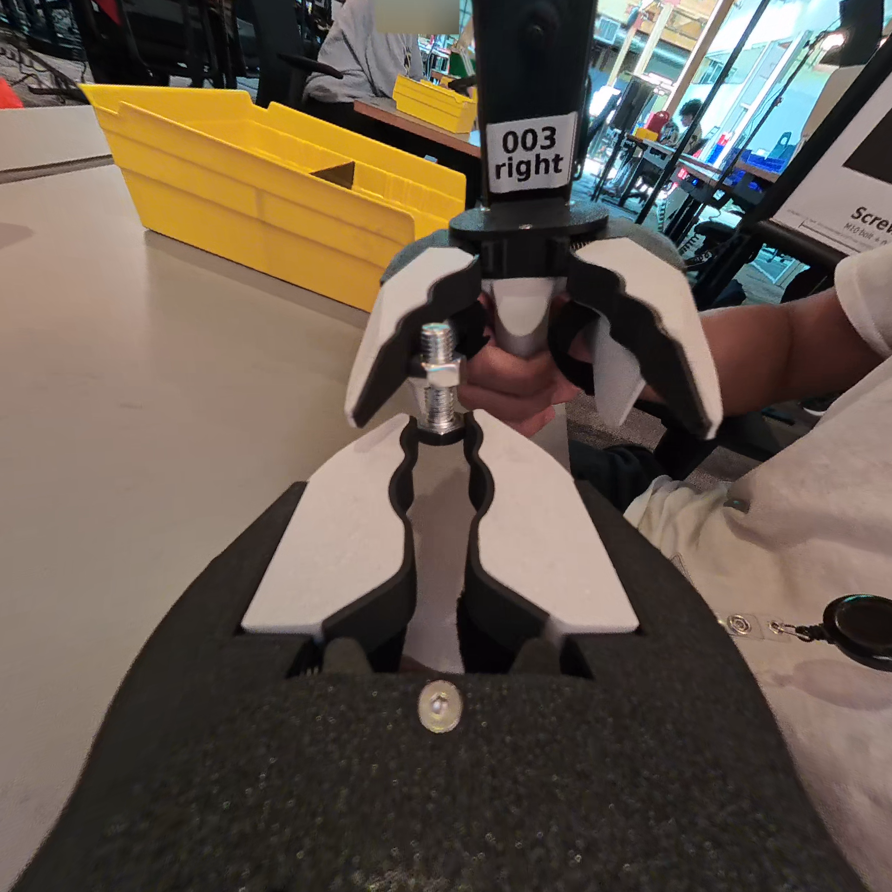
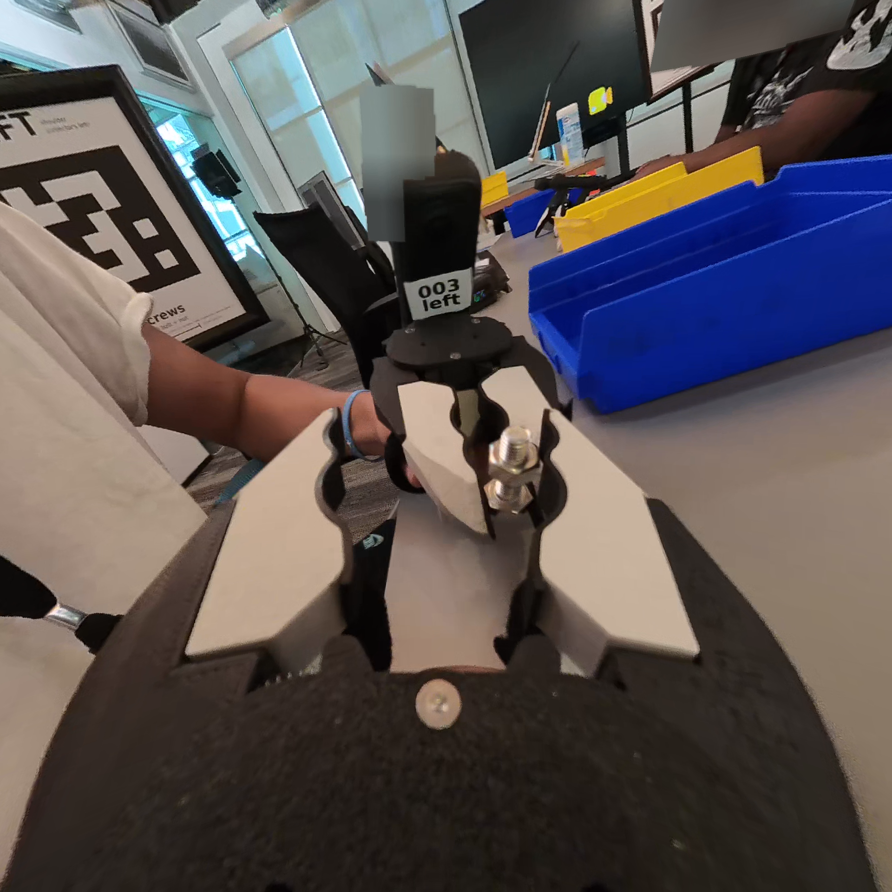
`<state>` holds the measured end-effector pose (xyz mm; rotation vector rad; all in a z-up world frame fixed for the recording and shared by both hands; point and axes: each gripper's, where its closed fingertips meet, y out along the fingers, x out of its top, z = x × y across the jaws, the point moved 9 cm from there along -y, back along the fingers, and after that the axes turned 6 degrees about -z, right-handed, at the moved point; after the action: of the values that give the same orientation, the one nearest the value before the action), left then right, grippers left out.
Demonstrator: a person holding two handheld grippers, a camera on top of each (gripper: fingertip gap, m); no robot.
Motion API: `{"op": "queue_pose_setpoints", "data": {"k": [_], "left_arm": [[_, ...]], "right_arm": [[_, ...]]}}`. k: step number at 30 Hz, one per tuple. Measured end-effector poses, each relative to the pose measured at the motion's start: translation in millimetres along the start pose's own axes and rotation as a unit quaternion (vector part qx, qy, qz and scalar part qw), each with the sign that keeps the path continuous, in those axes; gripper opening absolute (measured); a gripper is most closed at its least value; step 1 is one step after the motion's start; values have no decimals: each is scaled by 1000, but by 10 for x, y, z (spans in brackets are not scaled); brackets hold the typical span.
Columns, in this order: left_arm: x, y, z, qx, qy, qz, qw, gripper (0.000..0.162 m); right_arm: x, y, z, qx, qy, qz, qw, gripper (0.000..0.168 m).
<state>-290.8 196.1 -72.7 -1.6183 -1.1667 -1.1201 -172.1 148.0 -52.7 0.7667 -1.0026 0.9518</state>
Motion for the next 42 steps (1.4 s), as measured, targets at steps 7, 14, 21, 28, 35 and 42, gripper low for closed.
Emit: {"op": "queue_pose_setpoints", "data": {"k": [7, 14, 21, 28, 35, 42], "left_arm": [[21, -105, 65, 13, -10, -13, 1000, 18], [4, -6, -13, -2, 1, 2, 1000, 18], [26, -87, 51, 8, -10, -12, 1000, 18], [11, -34, 10, 3, 1, -1, 1000, 18], [10, -93, 75, 11, -6, -4, 1000, 18], [8, -69, 76, 8, -8, -2, 1000, 18]], "right_arm": [[80, -298, -70, -49, -36, -13, 998, 44], [24, -43, 13, -19, -32, -4, 999, 73], [43, -204, -28, -34, -29, -11, 999, 59], [19, -102, -44, -32, -28, -9, 999, 78], [-13, -195, -58, -37, -34, 0, 999, 57], [-5, -170, -113, -55, -36, -8, 998, 71]]}}
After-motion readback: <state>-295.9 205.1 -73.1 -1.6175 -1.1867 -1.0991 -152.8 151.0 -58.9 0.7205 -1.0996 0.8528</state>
